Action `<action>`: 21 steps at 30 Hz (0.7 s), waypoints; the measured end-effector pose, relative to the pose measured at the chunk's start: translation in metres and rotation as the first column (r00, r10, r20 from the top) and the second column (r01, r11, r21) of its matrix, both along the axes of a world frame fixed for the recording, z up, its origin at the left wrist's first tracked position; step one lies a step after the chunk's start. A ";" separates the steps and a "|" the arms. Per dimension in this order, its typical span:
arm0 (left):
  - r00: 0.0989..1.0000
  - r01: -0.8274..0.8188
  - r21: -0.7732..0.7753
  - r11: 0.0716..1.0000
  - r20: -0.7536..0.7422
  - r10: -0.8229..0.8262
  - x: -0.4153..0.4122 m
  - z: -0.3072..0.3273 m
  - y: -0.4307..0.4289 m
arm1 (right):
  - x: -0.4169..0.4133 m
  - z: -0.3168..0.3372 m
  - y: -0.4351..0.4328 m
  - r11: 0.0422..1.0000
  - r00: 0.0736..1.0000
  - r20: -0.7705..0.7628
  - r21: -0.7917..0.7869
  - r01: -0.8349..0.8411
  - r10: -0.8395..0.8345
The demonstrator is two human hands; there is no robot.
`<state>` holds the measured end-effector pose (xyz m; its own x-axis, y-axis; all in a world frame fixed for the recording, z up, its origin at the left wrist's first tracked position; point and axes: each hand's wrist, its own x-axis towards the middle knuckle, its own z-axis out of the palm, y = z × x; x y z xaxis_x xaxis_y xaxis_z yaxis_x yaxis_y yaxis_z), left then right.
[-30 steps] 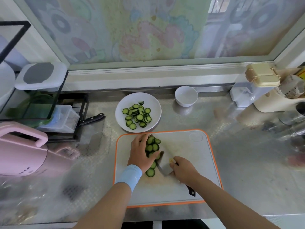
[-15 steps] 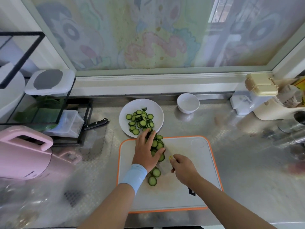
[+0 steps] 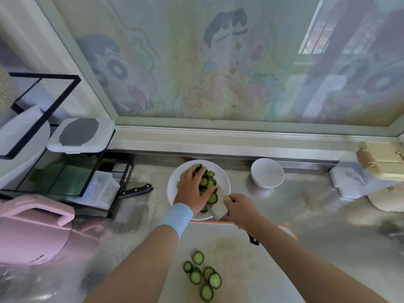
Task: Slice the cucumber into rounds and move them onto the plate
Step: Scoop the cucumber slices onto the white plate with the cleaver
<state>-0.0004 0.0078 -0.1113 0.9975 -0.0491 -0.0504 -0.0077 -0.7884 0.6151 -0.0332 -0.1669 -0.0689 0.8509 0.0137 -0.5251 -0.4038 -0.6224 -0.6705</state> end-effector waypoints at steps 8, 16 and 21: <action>0.988 -0.104 0.066 0.992 -0.111 0.111 0.024 -0.020 0.022 | 0.038 -0.013 -0.005 0.976 0.993 -0.015 -0.184 -0.119 0.118; 0.898 0.347 0.233 0.908 0.197 -0.394 0.030 -0.025 0.006 | 0.045 -0.010 -0.007 0.942 0.983 -0.058 -0.280 -0.183 0.173; 0.972 0.185 0.195 0.963 0.110 -0.209 0.030 -0.034 0.015 | 0.041 -0.012 -0.016 0.951 0.989 -0.057 -0.273 -0.144 0.133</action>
